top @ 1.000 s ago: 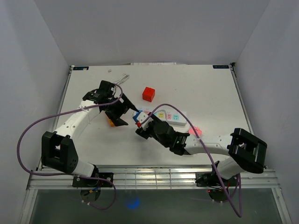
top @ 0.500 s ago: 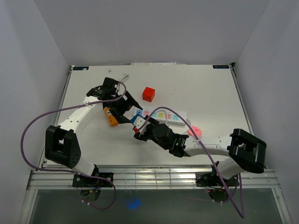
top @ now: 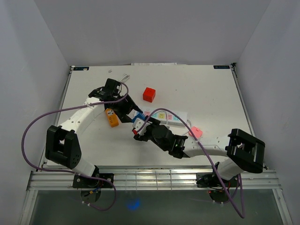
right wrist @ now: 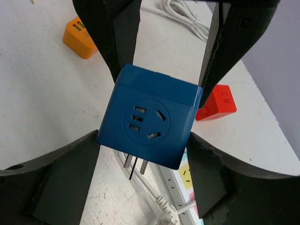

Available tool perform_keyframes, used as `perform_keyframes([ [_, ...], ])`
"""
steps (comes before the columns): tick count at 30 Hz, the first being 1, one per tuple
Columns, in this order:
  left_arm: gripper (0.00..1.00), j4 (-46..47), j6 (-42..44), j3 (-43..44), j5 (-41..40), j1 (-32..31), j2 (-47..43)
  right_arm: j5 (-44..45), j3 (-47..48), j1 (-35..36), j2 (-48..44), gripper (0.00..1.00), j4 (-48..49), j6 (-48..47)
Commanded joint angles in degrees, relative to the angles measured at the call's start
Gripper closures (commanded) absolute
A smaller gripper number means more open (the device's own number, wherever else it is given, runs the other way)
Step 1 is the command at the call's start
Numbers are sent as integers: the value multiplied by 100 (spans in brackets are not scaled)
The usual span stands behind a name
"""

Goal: Insert the plug

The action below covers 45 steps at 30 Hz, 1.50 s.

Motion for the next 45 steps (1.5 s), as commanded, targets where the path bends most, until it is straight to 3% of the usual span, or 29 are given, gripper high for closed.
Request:
perform_keyframes([
  [1,100,335,162,-93,342,-111,-144,-111,214,41,20,19,502,61],
  [3,100,406,224,-155,386,-111,-188,-234,205,49,-32,10,406,141],
  [7,100,687,505,-146,264,-102,-355,-804,275,41,-182,3,-120,386],
  [15,100,1346,1567,-260,-668,-85,-1048,-2035,443,-196,-805,2,-1035,1431],
  [22,100,3128,2491,-1349,-589,-85,-2305,-3018,311,-609,-1561,2,-1335,1863],
  [25,100,3586,2806,-1798,-1116,-85,-2893,-3449,258,-863,-1834,2,-1317,2100],
  [28,100,3868,3352,-2027,-959,-85,-3360,-4004,267,-1275,-1966,3,-1326,2416],
  [33,100,3966,4468,-2203,-274,-85,-3712,-5197,372,-1988,-1931,3,-1352,2997],
  [38,100,3896,5523,-2361,711,-85,-3949,-5535,539,-2297,-1808,4,-1449,3068],
  [45,100,2333,7315,-1747,-183,-85,-3388,-5482,688,-2367,-1694,4,-1493,2989],
])
